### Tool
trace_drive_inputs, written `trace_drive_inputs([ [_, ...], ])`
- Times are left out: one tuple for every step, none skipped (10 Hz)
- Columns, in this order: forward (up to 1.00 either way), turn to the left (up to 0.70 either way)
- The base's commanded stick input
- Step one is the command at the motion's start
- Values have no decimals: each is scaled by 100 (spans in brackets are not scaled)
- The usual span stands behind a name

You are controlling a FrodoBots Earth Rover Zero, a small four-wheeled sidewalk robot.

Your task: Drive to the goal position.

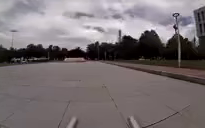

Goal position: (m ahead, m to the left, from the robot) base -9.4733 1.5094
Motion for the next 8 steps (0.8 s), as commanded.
trace_drive_inputs([
  [70, 1],
  [70, 1],
  [70, 1],
  [70, 1],
  [70, 1],
  [70, 1],
  [70, 1],
  [70, 1],
])
